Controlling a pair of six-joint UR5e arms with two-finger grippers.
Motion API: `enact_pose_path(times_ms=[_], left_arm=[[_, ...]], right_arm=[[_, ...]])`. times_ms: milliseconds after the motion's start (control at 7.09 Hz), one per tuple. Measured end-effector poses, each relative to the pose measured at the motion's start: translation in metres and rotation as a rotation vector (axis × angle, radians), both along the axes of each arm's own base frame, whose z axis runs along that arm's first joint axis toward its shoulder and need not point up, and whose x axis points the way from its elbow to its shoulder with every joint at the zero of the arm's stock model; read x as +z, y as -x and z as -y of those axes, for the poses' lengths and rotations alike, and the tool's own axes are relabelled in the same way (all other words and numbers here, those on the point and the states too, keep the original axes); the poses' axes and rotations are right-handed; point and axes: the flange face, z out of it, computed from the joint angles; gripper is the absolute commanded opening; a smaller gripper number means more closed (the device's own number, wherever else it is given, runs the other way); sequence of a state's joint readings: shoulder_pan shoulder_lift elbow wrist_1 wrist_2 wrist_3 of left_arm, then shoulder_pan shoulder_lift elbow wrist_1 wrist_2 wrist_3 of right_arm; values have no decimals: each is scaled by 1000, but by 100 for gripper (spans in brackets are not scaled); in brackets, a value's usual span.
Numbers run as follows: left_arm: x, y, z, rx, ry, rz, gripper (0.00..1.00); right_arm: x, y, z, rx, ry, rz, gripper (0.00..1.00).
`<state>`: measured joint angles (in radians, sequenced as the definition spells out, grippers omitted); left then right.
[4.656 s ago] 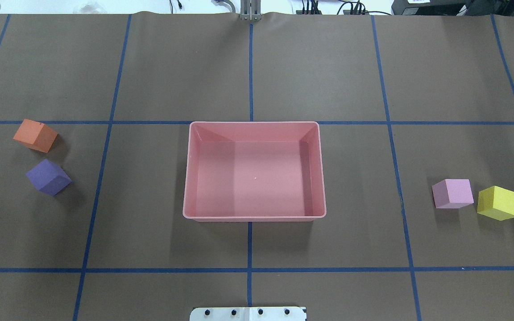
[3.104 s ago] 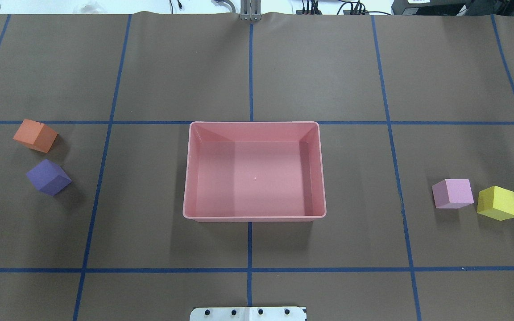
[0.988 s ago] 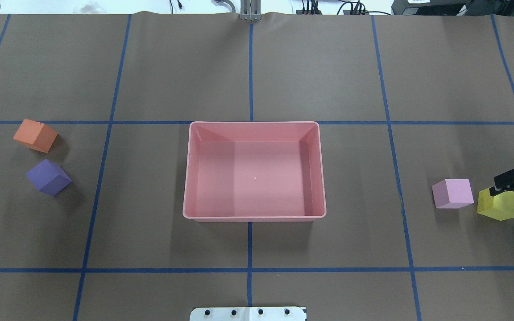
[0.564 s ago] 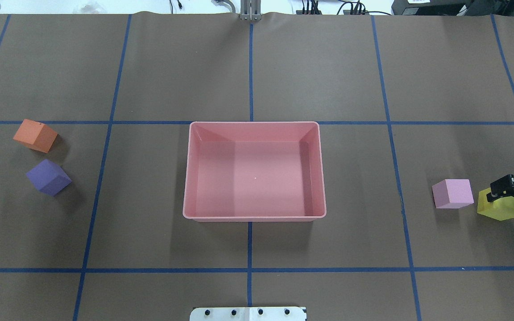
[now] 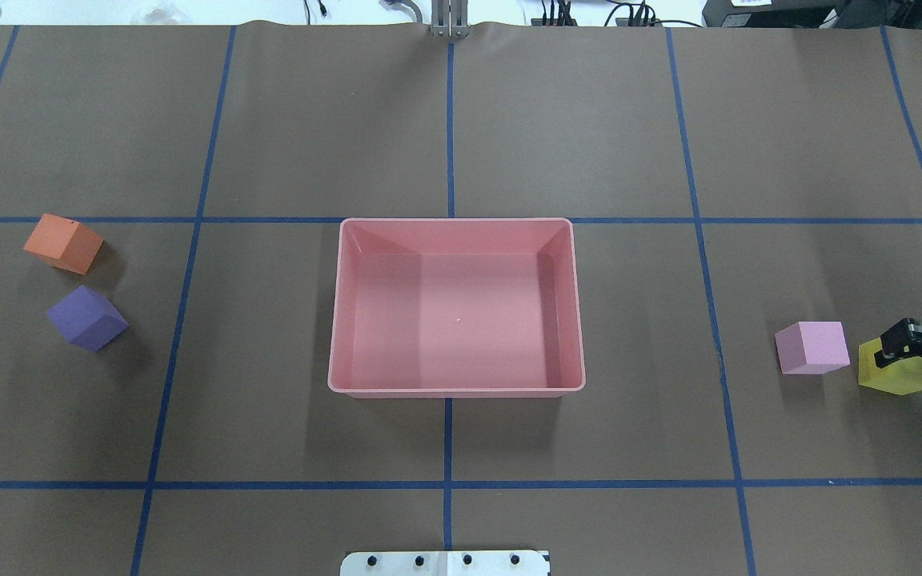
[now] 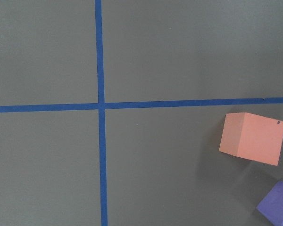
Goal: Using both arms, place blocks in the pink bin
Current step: 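Lower the right gripper onto the yellow cube and close it, then carry the yellow cube into the bin with right gripper while left reaches purple cube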
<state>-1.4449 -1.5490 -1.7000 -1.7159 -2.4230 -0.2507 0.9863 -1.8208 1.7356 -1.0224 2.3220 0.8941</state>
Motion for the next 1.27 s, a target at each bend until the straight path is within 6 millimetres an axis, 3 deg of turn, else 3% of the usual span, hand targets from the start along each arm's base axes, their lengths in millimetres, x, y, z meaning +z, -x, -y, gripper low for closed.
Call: enact_pose_path(times_ms=[282, 423, 564, 706, 988, 1270], left_arm=[[-21, -46, 1, -3, -23, -31, 100], [-26, -71, -3, 29, -62, -46, 100], [-27, -95, -10, 68, -105, -50, 96], [-27, -112, -17, 99, -146, -49, 99], [-36, -141, -28, 177, -264, -72, 100], [-41, -158, -43, 232, -362, -104, 99]], right_arm=[[-29, -11, 14, 38, -53, 30, 0], [-52, -21, 31, 78, -79, 55, 0], [-82, -26, 55, 112, -97, 78, 0], [-122, -23, 79, 132, -96, 89, 0], [-220, 8, 94, 168, -36, 111, 0], [-310, 86, 84, 204, 73, 165, 0]])
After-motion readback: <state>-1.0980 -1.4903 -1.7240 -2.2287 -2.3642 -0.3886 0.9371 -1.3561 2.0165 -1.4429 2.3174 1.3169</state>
